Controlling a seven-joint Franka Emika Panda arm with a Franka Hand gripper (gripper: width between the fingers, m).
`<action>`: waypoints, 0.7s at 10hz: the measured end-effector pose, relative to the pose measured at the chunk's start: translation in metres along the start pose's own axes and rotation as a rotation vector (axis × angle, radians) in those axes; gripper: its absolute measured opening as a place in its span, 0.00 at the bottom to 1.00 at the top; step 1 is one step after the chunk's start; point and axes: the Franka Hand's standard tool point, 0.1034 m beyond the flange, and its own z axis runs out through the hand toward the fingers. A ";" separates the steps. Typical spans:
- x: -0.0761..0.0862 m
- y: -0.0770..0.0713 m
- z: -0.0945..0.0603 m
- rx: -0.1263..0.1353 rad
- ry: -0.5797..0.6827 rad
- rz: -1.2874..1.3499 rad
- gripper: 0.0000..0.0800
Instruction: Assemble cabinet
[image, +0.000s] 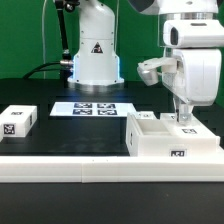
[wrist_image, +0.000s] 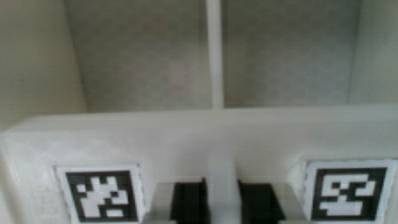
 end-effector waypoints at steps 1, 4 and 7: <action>-0.001 0.000 0.000 0.002 -0.001 0.012 0.09; -0.002 -0.001 0.001 0.005 -0.002 0.013 0.33; -0.003 -0.001 0.001 0.005 -0.002 0.013 0.75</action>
Offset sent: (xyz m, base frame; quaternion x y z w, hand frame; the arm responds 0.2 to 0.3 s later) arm 0.0000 0.0000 0.0000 0.0000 0.0000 0.0000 1.0000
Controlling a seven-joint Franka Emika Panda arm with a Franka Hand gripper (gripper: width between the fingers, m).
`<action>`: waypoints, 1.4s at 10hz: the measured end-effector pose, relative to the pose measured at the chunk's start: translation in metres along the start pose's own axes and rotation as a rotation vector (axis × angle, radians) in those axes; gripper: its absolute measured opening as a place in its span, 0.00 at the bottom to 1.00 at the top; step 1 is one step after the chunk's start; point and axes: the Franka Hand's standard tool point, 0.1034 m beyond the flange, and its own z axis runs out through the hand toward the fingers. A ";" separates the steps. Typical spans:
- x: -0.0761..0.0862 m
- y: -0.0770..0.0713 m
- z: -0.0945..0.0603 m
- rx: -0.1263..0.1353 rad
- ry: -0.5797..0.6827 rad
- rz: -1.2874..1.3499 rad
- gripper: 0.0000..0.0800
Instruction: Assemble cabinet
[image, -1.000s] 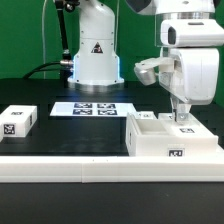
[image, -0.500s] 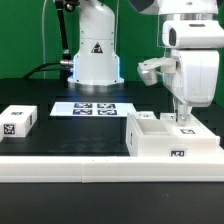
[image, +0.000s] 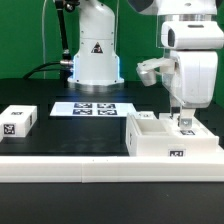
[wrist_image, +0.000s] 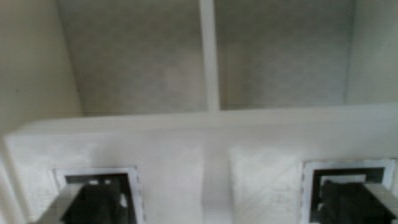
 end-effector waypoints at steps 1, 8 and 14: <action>0.000 0.000 0.000 0.000 0.000 0.000 0.90; -0.002 -0.015 -0.027 0.000 -0.016 0.012 1.00; -0.009 -0.078 -0.046 0.024 -0.044 0.020 1.00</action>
Offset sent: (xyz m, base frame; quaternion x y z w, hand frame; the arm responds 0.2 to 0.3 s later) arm 0.0000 0.0000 0.0000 0.0000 0.0000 0.0000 1.0000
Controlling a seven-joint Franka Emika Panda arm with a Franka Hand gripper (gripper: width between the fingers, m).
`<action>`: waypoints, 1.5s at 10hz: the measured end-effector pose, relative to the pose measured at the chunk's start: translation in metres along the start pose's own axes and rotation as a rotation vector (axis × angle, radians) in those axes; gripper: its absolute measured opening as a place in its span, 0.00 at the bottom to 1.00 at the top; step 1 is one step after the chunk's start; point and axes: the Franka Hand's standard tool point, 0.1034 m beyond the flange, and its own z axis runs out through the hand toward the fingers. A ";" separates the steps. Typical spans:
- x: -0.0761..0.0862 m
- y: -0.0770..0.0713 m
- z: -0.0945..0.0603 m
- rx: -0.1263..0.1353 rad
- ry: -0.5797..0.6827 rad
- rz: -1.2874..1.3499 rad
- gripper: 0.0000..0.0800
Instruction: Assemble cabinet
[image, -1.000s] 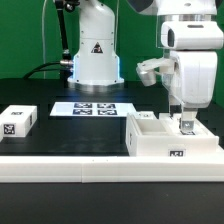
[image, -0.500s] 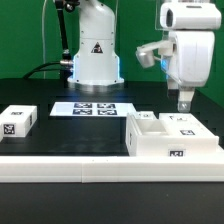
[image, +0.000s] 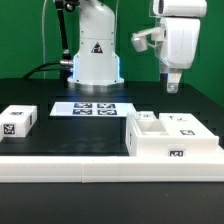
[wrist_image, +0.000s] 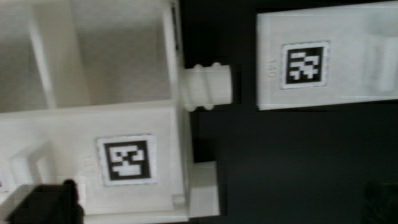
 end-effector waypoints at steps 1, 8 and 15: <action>0.000 0.000 0.000 0.001 0.000 0.001 1.00; -0.012 -0.043 0.027 0.009 0.017 -0.014 1.00; -0.016 -0.072 0.062 0.062 0.026 -0.007 1.00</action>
Offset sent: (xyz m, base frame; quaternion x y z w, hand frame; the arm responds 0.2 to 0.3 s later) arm 0.0000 0.0000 0.0000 0.0000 0.0000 0.0000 1.0000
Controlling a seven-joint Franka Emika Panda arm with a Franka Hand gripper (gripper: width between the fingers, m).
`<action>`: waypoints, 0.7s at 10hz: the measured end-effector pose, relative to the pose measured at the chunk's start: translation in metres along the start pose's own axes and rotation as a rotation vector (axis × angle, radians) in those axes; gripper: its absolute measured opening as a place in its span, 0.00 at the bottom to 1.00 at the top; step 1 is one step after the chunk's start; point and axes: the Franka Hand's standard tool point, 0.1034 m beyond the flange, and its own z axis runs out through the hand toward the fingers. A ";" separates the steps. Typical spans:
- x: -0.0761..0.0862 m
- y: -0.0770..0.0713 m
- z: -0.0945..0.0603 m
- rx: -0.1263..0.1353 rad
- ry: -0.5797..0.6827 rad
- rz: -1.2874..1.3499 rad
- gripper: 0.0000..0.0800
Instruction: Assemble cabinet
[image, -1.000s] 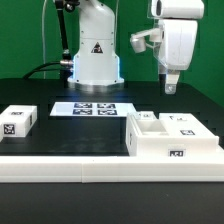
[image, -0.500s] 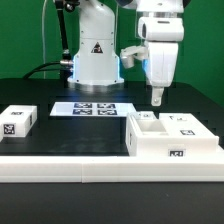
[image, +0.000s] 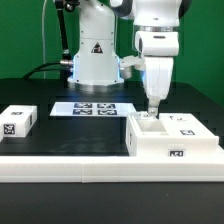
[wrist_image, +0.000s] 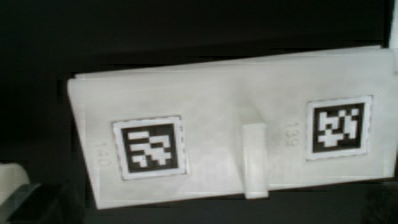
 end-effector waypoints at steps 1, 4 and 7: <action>0.001 0.001 0.003 -0.008 0.008 0.002 1.00; -0.002 0.001 0.012 -0.011 0.020 0.012 1.00; -0.005 0.001 0.014 -0.013 0.023 0.021 1.00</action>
Offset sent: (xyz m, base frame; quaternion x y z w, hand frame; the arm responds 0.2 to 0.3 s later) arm -0.0012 0.0019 -0.0087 -0.0121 0.0309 -0.0056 0.9994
